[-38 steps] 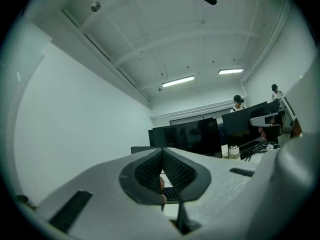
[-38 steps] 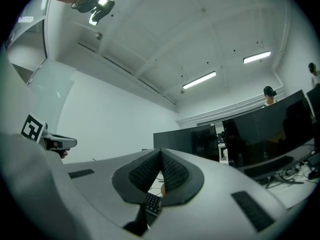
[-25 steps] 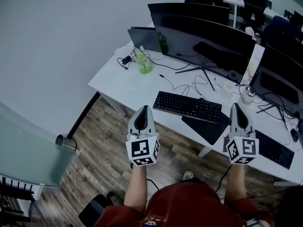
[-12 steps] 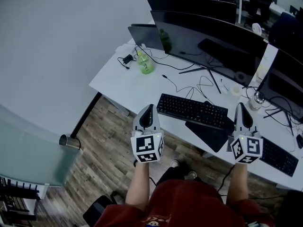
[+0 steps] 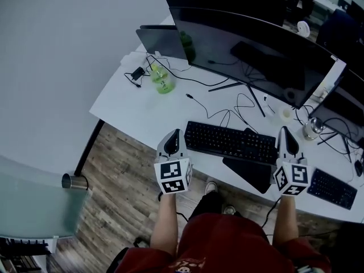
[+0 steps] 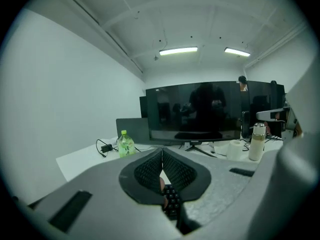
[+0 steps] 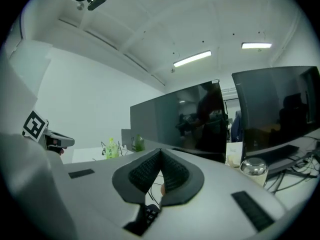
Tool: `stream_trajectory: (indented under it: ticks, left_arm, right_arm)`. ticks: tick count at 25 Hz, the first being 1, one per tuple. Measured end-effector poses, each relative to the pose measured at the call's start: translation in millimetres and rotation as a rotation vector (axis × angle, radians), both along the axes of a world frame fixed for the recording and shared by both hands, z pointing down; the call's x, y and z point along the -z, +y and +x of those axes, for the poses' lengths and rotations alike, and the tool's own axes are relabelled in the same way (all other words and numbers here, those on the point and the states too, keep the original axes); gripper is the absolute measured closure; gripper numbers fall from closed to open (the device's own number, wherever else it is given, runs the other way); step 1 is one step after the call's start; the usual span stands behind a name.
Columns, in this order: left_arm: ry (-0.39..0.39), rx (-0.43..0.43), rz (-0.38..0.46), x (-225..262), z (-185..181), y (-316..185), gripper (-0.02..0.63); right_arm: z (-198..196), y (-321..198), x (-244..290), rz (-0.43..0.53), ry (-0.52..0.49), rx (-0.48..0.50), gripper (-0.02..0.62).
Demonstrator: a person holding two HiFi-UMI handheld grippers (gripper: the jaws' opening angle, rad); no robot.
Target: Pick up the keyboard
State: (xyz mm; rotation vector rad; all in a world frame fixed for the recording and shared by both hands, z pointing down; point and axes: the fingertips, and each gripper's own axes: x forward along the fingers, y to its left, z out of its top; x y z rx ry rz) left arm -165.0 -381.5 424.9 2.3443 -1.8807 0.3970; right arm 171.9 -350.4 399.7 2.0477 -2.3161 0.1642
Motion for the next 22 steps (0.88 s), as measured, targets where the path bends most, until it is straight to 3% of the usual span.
stream_trajectory:
  ticks: [9, 12, 17, 22]
  left_arm:
    - [-0.002, -0.094, -0.21, -87.1, -5.2, -40.1, 0.594]
    - [-0.014, -0.131, -0.285, -114.0, -3.8, -47.5, 0.554]
    - [-0.026, -0.179, -0.388, -152.6, -2.1, -53.9, 0.483]
    - [-0.028, -0.211, -0.476, -181.7, -4.8, -58.1, 0.42]
  right_arm:
    - [5.7, -24.6, -77.2, -0.186, 0.001, -0.096, 0.595]
    - [7.1, -27.5, -104.3, -0.262, 0.013, -0.107, 0.571]
    - [10.1, -24.1, -149.6, -0.391, -0.006, -0.116, 0.49]
    - [10.5, -21.9, -189.3, -0.511, -0.002, -0.106, 0.359]
